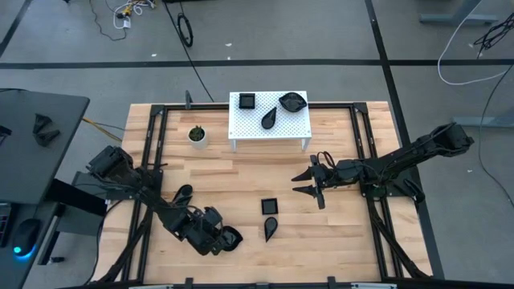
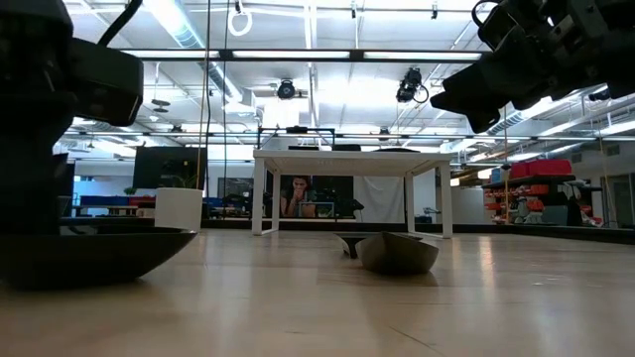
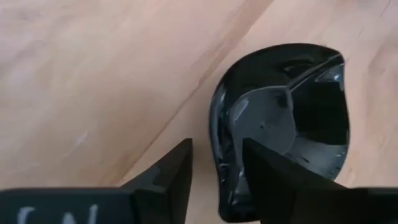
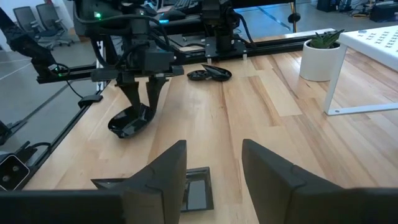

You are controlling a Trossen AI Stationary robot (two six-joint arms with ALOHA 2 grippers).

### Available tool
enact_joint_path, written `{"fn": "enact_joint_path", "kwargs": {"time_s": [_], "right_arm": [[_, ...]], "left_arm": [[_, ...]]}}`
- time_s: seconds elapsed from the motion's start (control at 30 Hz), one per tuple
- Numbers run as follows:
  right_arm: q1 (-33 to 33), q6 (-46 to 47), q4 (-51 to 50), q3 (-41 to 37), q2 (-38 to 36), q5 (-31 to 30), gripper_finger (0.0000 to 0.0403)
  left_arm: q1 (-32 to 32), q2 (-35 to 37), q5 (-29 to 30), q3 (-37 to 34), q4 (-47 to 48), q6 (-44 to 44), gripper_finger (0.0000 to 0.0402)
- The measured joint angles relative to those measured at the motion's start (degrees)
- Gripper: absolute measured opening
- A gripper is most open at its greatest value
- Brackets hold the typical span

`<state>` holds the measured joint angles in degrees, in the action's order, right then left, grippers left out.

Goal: Pick & Place Mini shaped plates
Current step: Stack the black plate on top of the black plate on the shelf

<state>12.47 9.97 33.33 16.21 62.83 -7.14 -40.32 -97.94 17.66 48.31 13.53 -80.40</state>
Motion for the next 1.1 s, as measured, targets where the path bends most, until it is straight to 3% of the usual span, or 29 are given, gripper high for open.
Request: {"fn": "enact_joint_path", "kwargs": {"time_s": [0.43, 0.57, 0.87, 1.1], "right_arm": [[0.0, 0.0, 0.1, 0.0, 0.0, 0.0, 0.0157], [0.0, 0.0, 0.1, 0.0, 0.0, 0.0, 0.0157], [0.0, 0.0, -0.1, 0.0, -1.2, 1.4, 0.0157], [0.0, 0.0, -8.8, 0.0, -13.0, 9.0, 0.0157]], "left_arm": [[1.0, -0.1, 2.9, 0.1, -1.2, 0.1, 0.0015], [3.8, 2.6, 2.9, 0.1, -1.3, 3.0, 0.0009], [18.5, 8.6, 1.9, 4.7, -1.8, 18.9, 0.0005], [31.1, -1.7, -7.5, 16.2, -11.7, 37.2, 0.0007]]}}
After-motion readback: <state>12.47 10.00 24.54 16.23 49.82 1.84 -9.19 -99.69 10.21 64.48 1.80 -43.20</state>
